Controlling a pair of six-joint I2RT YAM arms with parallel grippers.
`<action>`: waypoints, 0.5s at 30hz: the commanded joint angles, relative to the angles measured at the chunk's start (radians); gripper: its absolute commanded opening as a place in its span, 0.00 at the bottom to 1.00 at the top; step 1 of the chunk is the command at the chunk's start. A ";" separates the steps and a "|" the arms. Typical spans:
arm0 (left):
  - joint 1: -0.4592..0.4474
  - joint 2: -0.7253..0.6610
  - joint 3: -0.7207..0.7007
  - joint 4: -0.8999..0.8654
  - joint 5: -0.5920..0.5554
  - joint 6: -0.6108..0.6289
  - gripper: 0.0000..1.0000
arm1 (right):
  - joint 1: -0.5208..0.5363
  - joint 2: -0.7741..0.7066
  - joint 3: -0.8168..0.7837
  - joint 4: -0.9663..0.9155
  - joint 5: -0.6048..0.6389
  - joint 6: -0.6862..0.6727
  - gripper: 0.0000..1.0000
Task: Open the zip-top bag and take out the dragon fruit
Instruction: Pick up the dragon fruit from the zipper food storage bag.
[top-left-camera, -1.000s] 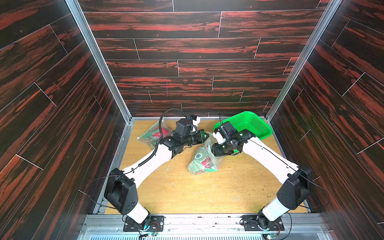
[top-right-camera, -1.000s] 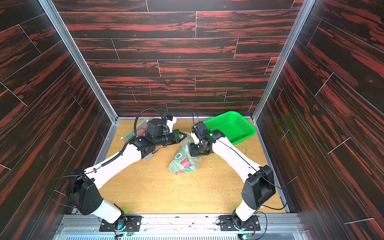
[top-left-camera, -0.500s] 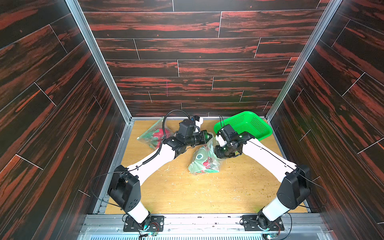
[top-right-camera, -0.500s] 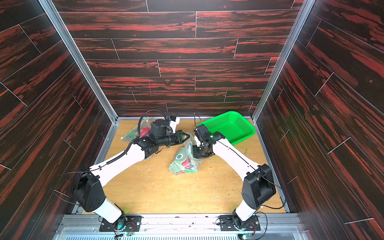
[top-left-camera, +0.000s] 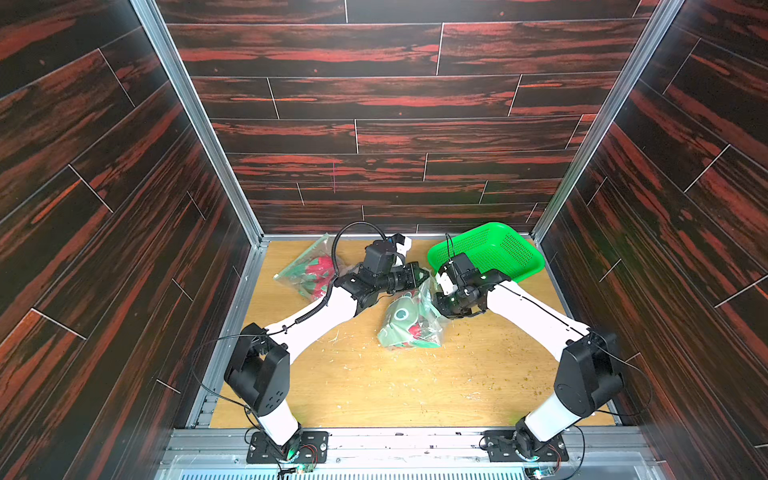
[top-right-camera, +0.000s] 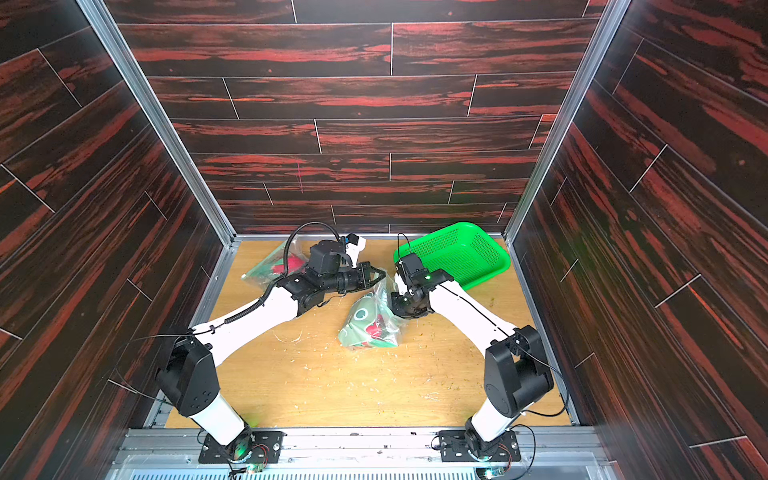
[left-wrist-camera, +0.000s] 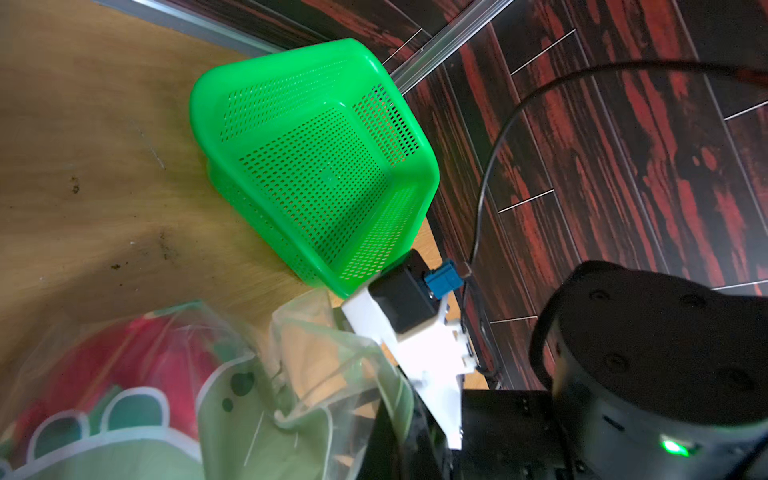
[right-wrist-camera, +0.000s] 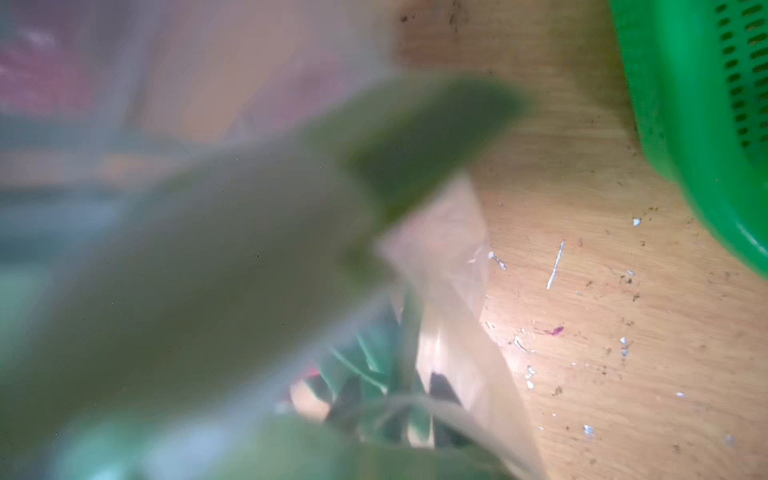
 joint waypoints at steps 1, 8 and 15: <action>-0.002 0.004 0.041 0.037 0.004 0.003 0.00 | -0.008 -0.016 -0.018 0.010 -0.013 -0.013 0.19; -0.002 0.005 0.048 0.025 0.003 0.008 0.00 | -0.009 -0.029 -0.003 0.014 -0.003 -0.057 0.00; -0.002 -0.014 0.064 -0.032 -0.019 0.056 0.00 | -0.001 -0.079 0.080 -0.025 -0.027 -0.133 0.00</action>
